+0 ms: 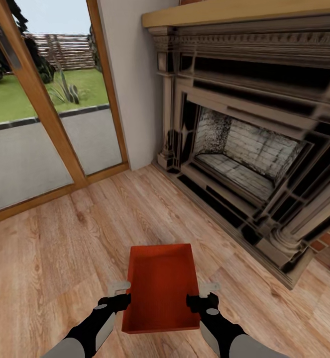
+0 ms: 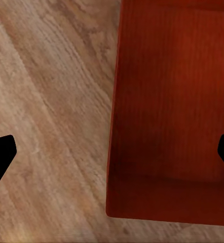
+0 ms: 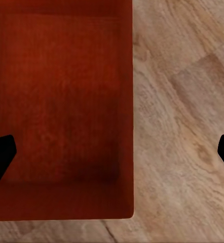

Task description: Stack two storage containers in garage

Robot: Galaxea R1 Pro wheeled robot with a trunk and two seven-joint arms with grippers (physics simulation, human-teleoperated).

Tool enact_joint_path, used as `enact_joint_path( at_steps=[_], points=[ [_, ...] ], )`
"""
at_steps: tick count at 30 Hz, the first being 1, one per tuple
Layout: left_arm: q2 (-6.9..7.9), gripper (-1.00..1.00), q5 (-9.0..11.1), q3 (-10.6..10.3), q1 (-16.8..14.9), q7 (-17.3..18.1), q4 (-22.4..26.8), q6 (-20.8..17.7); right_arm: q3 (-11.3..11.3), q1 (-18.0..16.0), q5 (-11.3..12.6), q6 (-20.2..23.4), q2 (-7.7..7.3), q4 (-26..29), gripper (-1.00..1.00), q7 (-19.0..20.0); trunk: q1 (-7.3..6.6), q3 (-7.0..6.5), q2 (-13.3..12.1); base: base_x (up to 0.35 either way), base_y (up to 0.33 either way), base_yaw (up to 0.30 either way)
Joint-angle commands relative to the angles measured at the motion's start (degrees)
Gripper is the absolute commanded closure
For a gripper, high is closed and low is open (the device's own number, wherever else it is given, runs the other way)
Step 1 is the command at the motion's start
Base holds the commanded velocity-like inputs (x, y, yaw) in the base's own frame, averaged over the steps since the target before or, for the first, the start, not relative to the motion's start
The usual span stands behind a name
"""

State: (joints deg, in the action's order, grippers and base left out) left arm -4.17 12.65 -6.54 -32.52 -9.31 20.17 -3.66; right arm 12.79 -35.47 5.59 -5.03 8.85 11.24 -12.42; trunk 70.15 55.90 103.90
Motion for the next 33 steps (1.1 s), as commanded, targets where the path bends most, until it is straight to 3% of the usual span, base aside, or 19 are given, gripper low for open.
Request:
enact_joint_path(
  at_steps=[1, 9, 29, 33],
  points=[
    [0.04, -1.00, 0.53, -0.49, 0.00, -0.44, 0.13, -0.29, 0.48, -0.04, 0.60, -0.26, 0.00, -0.05, -1.00, -0.28, 0.22, 0.22, 0.43, 0.000, 0.000, 0.000],
    [0.06, -1.00, 0.53, -0.49, 0.00, -0.44, 0.13, -0.21, 0.48, -0.04, 0.78, -1.85, -0.44, -0.08, -1.00, -0.32, 1.98, 1.66, 3.64, 0.000, 0.000, 0.000],
    [0.13, -1.00, 0.53, -0.49, 0.00, -0.37, 0.22, -0.20, 0.58, -0.04, 0.12, -1.91, -1.27, -0.08, -1.00, -0.26, 1.98, 1.66, 3.64, 0.000, 0.000, 0.000],
    [0.19, -1.00, 0.53, -0.49, 0.00, -0.36, 0.22, -0.20, 0.57, -0.04, 0.12, -1.91, -1.46, -0.08, -1.00, -0.27, 2.85, 2.38, 5.25, 0.000, 0.000, 0.000]
  ],
)
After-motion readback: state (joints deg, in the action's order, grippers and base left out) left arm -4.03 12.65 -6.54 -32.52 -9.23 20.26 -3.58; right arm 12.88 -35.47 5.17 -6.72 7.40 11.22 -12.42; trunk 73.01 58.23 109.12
